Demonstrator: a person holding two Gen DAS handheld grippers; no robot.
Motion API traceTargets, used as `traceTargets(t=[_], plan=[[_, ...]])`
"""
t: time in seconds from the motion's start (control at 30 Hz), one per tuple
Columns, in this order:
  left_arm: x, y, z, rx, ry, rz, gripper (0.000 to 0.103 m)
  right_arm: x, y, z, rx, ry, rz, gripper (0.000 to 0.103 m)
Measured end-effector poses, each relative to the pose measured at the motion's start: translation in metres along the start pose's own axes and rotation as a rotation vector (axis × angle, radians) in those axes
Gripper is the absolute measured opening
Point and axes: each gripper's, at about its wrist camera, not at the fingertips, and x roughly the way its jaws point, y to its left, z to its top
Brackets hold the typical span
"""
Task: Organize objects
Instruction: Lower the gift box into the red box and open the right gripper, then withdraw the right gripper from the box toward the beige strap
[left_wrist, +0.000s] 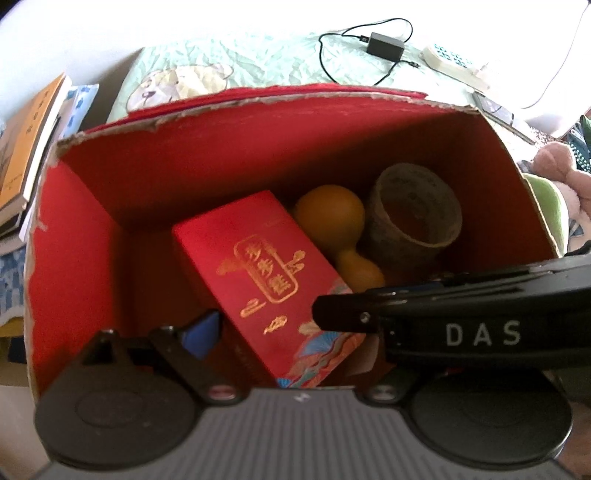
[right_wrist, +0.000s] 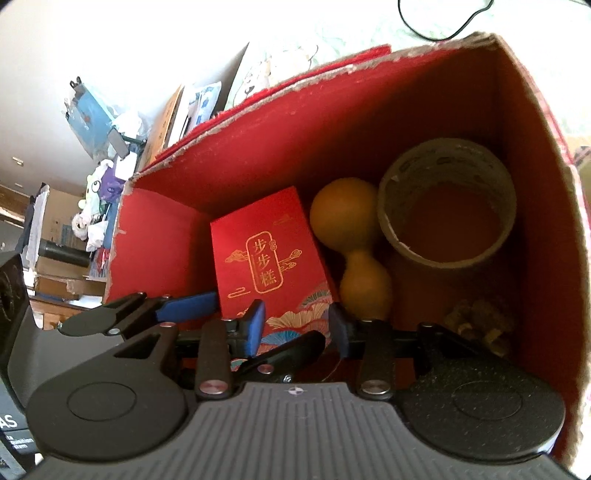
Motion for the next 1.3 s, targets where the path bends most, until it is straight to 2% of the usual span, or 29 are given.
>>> traceTargets(t=[0.37,0.93,1.3], plan=[[-0.019,-0.018,-0.007,0.045,-0.066,0.103,0.092,-0.02,0.005,-0.013,-0.002,-0.093,0.034,0.043],[-0.08,-0.018,-0.036,0.037,-0.217,0.264,0.092,-0.054,0.035,-0.051,-0.117,-0.32,-0.059,0.043],[-0.107,-0.017,-0.056,0.034,-0.267,0.31,0.092,-0.078,0.051,-0.082,-0.165,-0.436,-0.081,0.043]])
